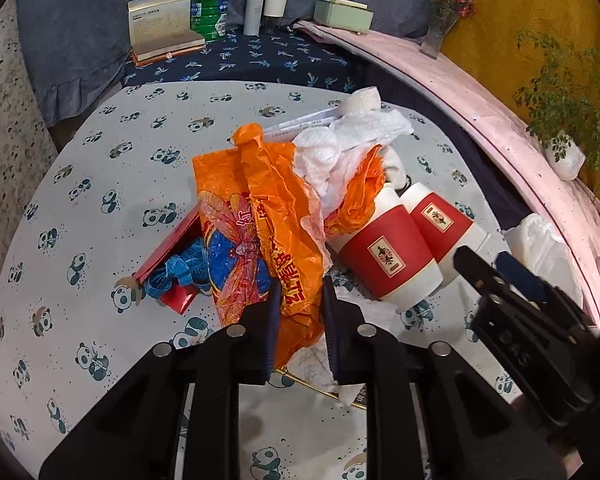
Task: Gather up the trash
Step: 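Grasp the orange plastic bag with the left tool while the right tool reaches the red cup, then grasp the red paper cup rim with the right tool and lift it, then carry bag and cup to the white bin and release both into it, then move both tools back over the table toward the remaining trash, then grasp the white tissue with the left tool while the right tool grasps the second red cup, then carry tissue and red cup to the white bin and release them inside, then move both tools back over the table toward the red packet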
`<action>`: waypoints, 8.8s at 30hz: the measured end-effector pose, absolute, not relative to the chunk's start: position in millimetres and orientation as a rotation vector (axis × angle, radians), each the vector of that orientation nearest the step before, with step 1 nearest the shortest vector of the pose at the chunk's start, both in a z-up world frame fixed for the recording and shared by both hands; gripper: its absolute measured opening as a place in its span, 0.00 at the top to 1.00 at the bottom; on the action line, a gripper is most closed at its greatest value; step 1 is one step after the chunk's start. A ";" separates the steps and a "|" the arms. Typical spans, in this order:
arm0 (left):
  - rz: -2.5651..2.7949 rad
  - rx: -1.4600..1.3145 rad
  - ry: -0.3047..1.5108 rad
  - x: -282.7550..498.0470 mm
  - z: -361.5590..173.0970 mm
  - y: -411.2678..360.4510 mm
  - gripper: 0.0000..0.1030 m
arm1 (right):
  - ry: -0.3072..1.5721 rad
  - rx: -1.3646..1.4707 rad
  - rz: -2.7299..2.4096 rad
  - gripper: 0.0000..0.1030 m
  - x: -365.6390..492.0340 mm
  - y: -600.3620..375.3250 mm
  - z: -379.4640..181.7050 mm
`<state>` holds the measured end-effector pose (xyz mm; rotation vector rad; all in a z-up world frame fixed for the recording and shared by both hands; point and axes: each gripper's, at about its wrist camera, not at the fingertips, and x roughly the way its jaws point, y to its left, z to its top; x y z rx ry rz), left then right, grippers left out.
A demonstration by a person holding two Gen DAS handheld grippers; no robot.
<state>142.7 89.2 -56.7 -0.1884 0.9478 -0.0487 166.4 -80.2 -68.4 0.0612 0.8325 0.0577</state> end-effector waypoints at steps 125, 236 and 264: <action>0.070 -0.121 0.853 111.9 -58.0 137.2 0.27 | 0.813 0.063 0.053 0.33 101.9 -59.8 -50.5; -0.659 0.014 0.892 160.0 -29.8 -243.9 0.87 | 0.651 0.322 -0.317 0.97 53.3 -349.1 -34.9; -0.509 -0.048 0.808 170.8 -8.9 -192.0 0.40 | 0.615 0.247 -0.302 0.63 73.2 -319.8 -15.7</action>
